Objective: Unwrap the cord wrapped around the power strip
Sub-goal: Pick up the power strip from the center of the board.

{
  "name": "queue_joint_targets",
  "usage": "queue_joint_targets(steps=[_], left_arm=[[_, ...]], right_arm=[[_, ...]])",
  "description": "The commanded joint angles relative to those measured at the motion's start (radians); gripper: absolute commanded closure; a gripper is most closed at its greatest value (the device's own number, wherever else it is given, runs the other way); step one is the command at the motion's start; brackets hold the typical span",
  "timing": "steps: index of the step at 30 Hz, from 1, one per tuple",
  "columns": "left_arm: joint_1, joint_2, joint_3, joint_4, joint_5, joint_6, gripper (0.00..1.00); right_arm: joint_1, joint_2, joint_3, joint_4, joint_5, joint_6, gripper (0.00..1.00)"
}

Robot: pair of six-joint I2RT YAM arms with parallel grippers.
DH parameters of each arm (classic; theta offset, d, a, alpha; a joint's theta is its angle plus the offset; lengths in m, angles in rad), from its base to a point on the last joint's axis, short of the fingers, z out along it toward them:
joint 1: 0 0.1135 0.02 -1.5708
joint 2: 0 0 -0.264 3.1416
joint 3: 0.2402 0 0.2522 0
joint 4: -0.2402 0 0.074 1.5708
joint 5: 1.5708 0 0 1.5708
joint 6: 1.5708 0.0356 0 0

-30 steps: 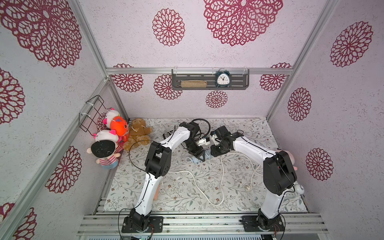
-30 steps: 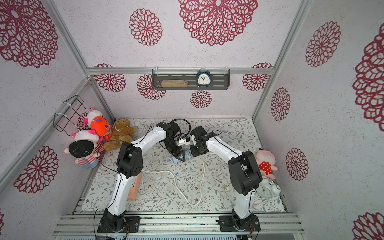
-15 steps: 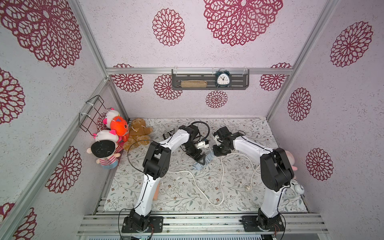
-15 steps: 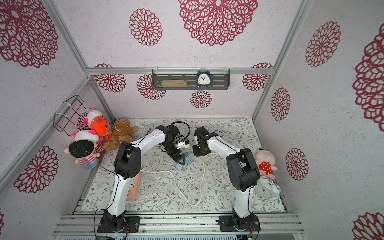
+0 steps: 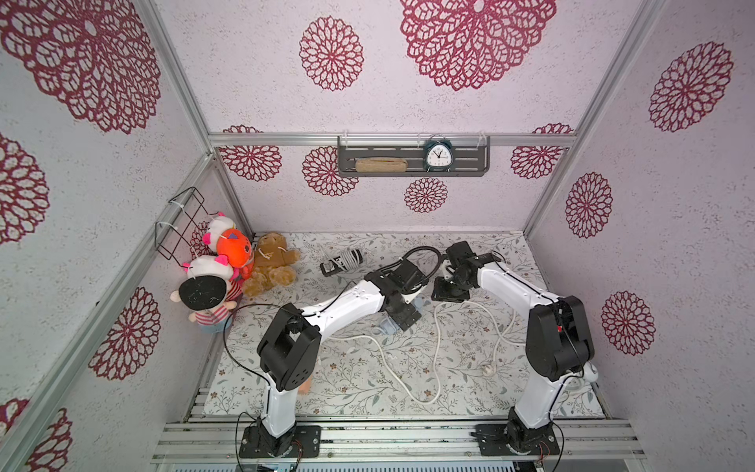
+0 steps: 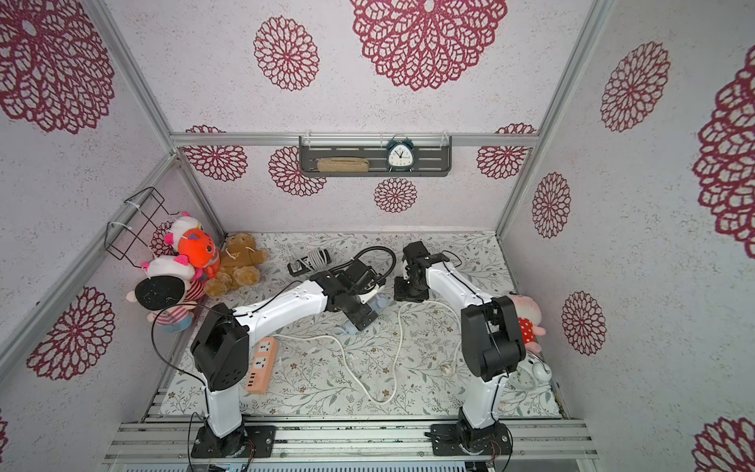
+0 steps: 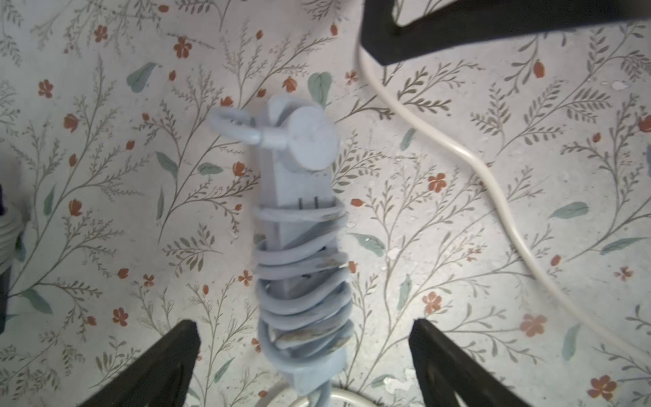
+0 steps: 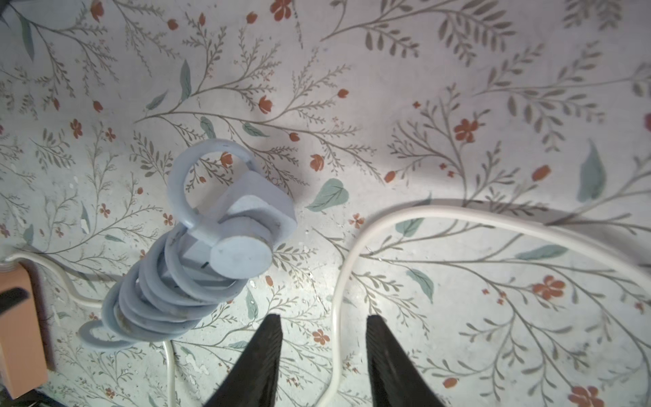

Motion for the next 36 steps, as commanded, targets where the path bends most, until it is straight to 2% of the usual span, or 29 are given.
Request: queue_joint_targets(steps=[1, 8, 21, 34, 35, 36], left_arm=[[0.022, 0.096, 0.086, -0.024, -0.094, -0.057, 0.03], [0.006, 0.134, 0.046, 0.038, -0.219, -0.125, 0.03], [-0.052, 0.099, -0.040, 0.002, -0.213, -0.217, 0.03], [-0.044, 0.122, -0.094, 0.040, -0.204, -0.210, 0.02], [-0.042, 0.127, -0.092, 0.043, -0.201, -0.207, 0.00], [-0.039, 0.132, -0.090, 0.044, -0.197, -0.205, 0.05]], right_arm=[[-0.023, -0.074, -0.025, -0.028, -0.018, 0.008, 0.54], [-0.094, -0.153, -0.092, -0.018, -0.022, 0.000, 0.51], [-0.114, -0.153, -0.099, -0.018, -0.022, -0.021, 0.49], [-0.112, -0.161, -0.114, -0.010, -0.021, -0.018, 0.48], [-0.112, -0.161, -0.115, -0.006, -0.025, -0.019, 0.48], [-0.111, -0.163, -0.118, -0.001, -0.033, -0.023, 0.48]])
